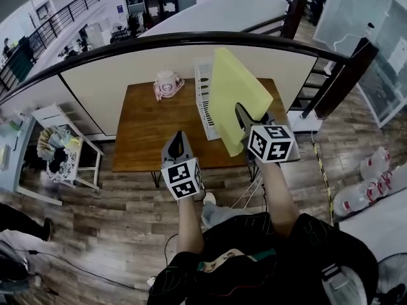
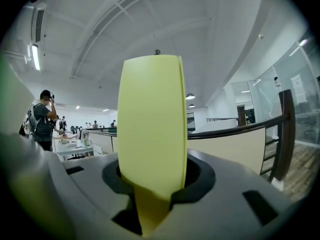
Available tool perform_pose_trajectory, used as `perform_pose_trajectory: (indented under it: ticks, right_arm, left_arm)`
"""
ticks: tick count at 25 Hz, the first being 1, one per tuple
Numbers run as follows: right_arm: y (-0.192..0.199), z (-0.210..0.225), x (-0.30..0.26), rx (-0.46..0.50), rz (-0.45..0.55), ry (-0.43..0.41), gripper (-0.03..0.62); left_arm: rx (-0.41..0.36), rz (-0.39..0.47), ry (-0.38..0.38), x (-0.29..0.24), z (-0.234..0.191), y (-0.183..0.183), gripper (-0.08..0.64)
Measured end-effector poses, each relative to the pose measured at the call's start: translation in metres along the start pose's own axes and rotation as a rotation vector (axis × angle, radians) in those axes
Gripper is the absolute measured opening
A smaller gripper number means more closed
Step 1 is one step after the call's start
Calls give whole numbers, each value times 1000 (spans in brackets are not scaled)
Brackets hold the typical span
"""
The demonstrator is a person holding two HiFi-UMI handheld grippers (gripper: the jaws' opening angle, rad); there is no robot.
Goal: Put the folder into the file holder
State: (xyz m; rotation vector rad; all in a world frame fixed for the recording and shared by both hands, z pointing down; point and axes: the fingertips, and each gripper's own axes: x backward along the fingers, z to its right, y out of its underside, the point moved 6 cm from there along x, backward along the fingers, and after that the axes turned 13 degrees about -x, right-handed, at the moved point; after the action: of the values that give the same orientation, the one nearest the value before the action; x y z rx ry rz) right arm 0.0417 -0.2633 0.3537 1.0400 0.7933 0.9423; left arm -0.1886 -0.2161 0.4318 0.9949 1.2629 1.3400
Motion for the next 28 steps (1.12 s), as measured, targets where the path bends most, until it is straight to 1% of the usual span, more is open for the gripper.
perform_pose_trajectory:
  ticks: [4,8,13,18,24,28]
  right_arm:
    - [-3,7,-24,-11,4,7,152]
    - [-7,13,-53,-40,12,20,152]
    - [-13,22,-83,-67,29,31,152]
    - [-13,30,-108,-91,44,51,152]
    - [-12,31,-138,-59,64,50,153]
    - [-6,36,-152,-67,71,58,153]
  left_arm:
    - [-5,-9,20,-28,-6,-1,-6]
    - [-41,-11,44,-58,-12,-10,-6]
    - [-73,-36,75,-91,-16,-11,-6]
    - [-85,-43,112,-117,-21,-14,-6]
    - [-95,-58,123,-147,-26,-12,-6]
    - [-101,-72,134,-163,-29,-6,-6]
